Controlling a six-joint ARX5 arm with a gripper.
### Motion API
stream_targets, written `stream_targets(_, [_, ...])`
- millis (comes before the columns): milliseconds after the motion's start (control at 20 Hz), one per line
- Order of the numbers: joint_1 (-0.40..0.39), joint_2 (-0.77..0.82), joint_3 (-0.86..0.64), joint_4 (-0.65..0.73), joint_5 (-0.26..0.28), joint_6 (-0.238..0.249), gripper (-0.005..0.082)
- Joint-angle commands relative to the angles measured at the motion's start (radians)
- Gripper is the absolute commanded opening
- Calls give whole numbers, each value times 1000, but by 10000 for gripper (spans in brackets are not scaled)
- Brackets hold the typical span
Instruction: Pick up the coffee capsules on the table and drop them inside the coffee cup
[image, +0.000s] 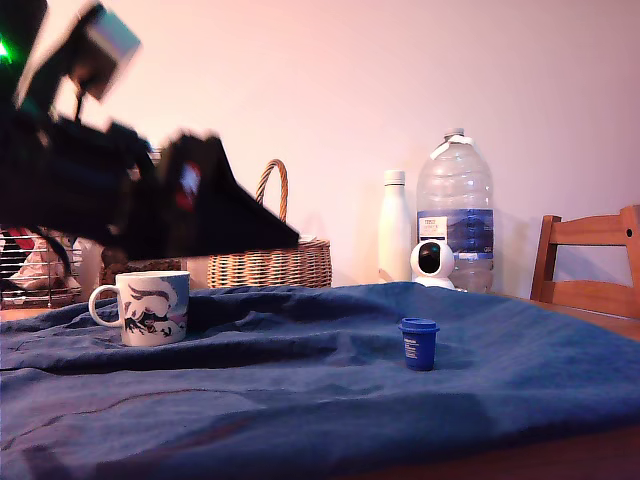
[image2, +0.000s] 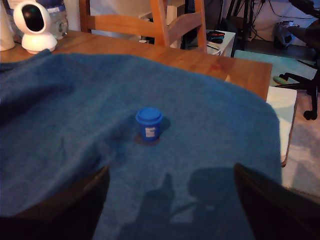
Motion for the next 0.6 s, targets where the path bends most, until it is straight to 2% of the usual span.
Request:
stream_targets(0, [-5, 48, -5, 54, 1, 5, 720])
stream_targets(300, [-5, 179, -1, 215, 5, 2, 720])
stream_targets(550, [-10, 270, 50, 250, 11, 2, 720])
